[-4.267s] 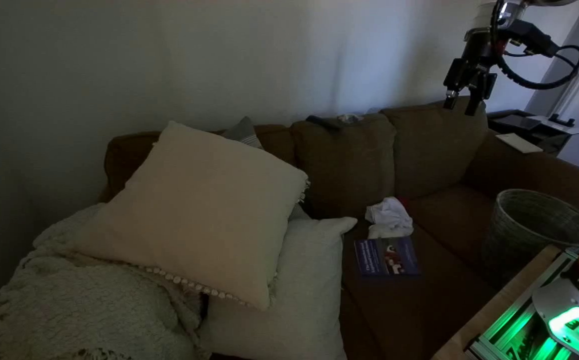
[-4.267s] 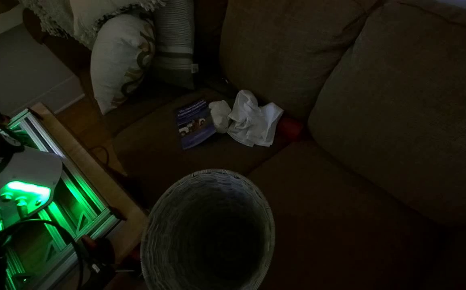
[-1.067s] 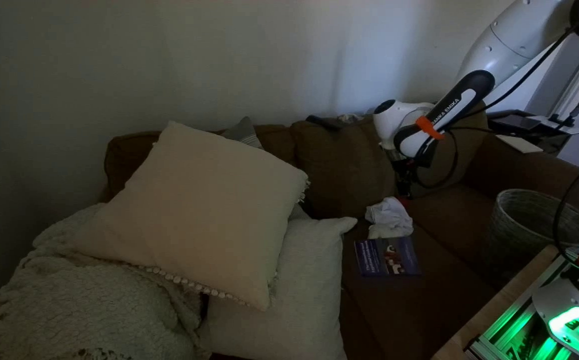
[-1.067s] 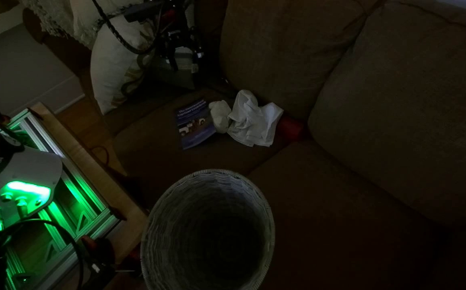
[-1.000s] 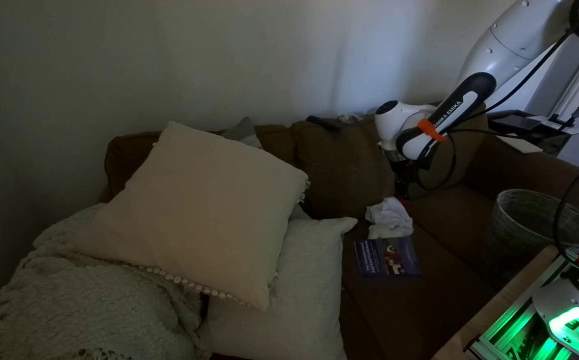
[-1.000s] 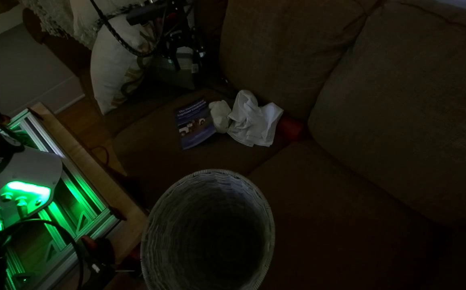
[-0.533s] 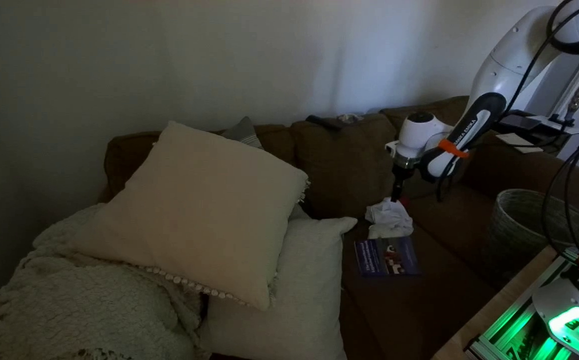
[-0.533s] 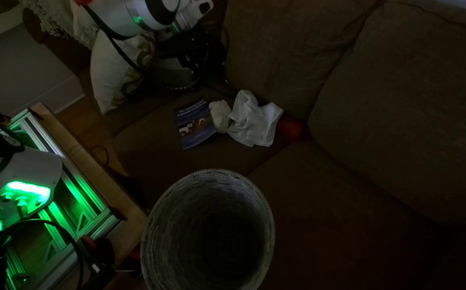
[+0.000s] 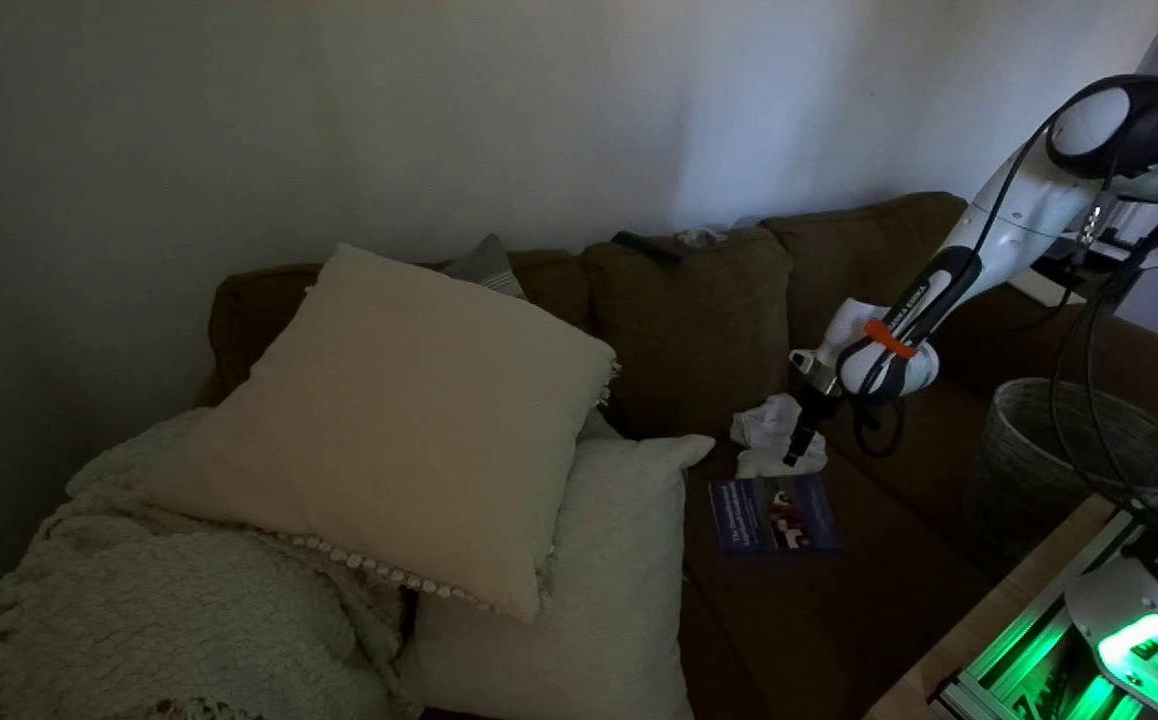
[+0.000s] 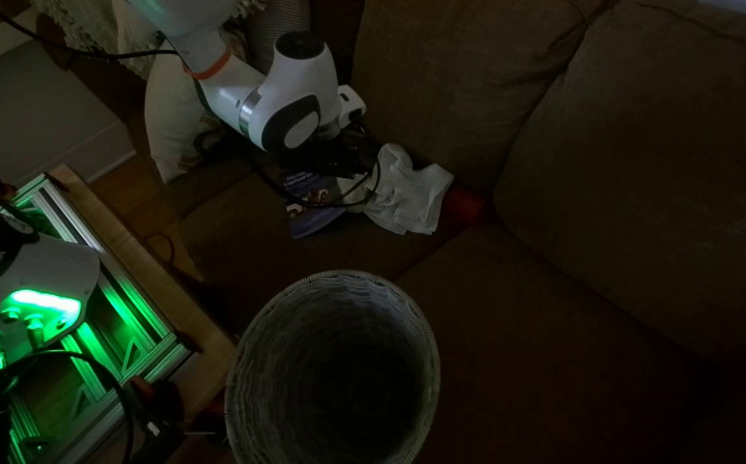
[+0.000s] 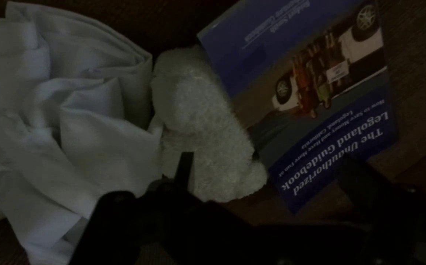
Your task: Put the teddy bear in the basket
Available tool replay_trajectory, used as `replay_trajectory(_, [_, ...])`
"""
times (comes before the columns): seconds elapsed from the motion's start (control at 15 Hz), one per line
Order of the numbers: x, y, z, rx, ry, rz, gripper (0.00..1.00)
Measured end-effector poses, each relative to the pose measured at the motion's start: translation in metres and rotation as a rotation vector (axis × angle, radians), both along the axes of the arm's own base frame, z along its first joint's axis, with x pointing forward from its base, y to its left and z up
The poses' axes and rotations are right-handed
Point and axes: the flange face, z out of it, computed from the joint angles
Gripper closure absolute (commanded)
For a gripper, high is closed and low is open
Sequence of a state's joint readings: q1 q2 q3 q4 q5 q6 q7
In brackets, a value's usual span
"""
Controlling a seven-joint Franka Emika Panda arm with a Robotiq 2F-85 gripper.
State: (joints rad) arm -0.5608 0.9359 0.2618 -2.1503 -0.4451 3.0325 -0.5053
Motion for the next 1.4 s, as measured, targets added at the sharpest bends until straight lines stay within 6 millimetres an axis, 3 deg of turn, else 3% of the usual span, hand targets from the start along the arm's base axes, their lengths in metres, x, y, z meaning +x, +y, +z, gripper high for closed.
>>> replay_trajectory(0.4, [0.006, -0.011, -0.009, 0.002, 0.014, -0.078, 0.00])
replay_trajectory(0.67, [0.012, -0.033, -0.024, -0.010, 0.023, -0.166, 0.05])
replay_trajectory(0.8, [0.016, -0.042, -0.031, -0.014, 0.021, -0.194, 0.15])
replay_trajectory(0.93, [0.022, -0.046, -0.040, -0.013, 0.029, -0.205, 0.38])
replay_trajectory(1.07, [0.027, -0.044, -0.051, -0.002, 0.057, -0.207, 0.57])
replay_trajectory(1.4, [0.040, -0.033, -0.070, 0.019, 0.114, -0.207, 0.92])
